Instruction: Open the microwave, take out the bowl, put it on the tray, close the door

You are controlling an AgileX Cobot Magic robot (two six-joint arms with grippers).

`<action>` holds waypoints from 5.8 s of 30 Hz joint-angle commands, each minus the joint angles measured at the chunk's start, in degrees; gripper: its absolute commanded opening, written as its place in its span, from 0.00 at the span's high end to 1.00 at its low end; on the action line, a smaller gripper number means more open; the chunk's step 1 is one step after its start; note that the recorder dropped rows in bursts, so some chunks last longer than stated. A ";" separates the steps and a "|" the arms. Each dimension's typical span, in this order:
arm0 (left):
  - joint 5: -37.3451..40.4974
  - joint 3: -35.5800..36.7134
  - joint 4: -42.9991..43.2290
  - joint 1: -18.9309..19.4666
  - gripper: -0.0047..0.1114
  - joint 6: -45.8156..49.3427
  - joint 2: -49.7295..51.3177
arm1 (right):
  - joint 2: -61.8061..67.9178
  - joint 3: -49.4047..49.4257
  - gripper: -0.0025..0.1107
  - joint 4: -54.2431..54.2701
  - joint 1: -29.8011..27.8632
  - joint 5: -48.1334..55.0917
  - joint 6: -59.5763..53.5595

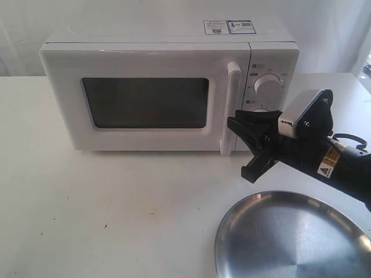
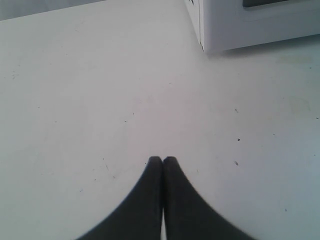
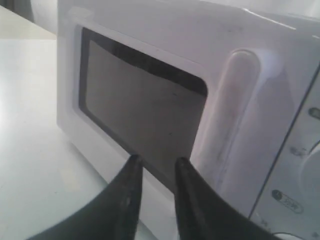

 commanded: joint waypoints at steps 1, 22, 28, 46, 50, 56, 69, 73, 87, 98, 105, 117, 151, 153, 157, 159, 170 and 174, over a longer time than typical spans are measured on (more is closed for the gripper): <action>-0.02 -0.14 0.16 -0.13 0.96 -0.14 -0.12 | -0.32 0.28 0.62 5.79 -0.02 -0.92 -0.49; -0.02 -0.14 0.16 -0.13 0.96 -0.14 -0.12 | 6.66 -8.47 0.57 3.19 -0.02 1.85 3.32; -0.02 -0.14 0.16 -0.13 0.96 -0.14 -0.12 | 9.31 -11.77 0.58 2.58 3.21 1.58 5.05; -0.02 -0.14 0.16 -0.13 0.96 -0.14 -0.12 | 10.71 -17.14 0.98 -3.87 9.10 2.85 2.87; -0.02 -0.14 0.16 -0.13 0.96 -0.14 -0.12 | 10.71 -17.14 0.98 -9.84 9.10 0.26 1.56; -0.02 -0.14 0.16 -0.13 0.96 -0.14 -0.12 | 10.09 -17.14 0.98 -17.66 9.10 -0.92 1.56; -0.02 -0.14 0.16 -0.13 0.96 -0.14 -0.12 | 5.20 -17.14 0.98 -26.63 9.10 -0.92 1.38; -0.02 -0.14 0.16 -0.13 0.96 -0.14 -0.12 | 2.81 -17.14 0.98 -28.30 9.10 -0.92 0.96; -0.02 -0.14 0.16 -0.13 0.96 -0.14 -0.12 | -3.93 -16.80 0.98 -34.29 9.10 -0.92 1.88; -0.02 -0.14 0.16 -0.13 0.96 -0.14 -0.12 | -12.98 -16.80 0.71 -48.72 9.10 16.54 27.38; -0.02 -0.14 0.16 -0.13 0.96 -0.14 -0.12 | -20.85 -12.05 0.71 -57.56 9.10 34.55 57.51; -0.02 -0.14 0.16 -0.13 0.96 -0.14 -0.12 | -35.78 -8.54 0.71 -57.56 9.10 -0.92 44.60; -0.02 -0.14 0.16 -0.13 0.96 -0.14 -0.12 | 27.82 -59.85 0.51 -13.80 22.32 51.43 11.28; -0.02 -0.14 0.16 -0.13 0.96 -0.14 -0.12 | 28.59 -60.81 0.58 -14.23 22.55 53.27 13.95; -0.02 -0.14 0.16 -0.13 0.96 -0.14 -0.12 | 29.12 -60.94 0.69 -16.81 22.93 54.21 16.09; -0.02 -0.14 0.16 -0.13 0.96 -0.14 -0.12 | 29.17 -60.94 0.71 -17.04 22.90 54.21 16.36; -0.02 -0.14 0.16 -0.13 0.96 -0.14 -0.12 | 27.26 -60.83 0.98 -26.69 23.71 59.78 16.70; -0.02 -0.14 0.16 -0.13 0.96 -0.14 -0.12 | 22.18 -59.40 0.98 -26.79 25.39 57.73 16.70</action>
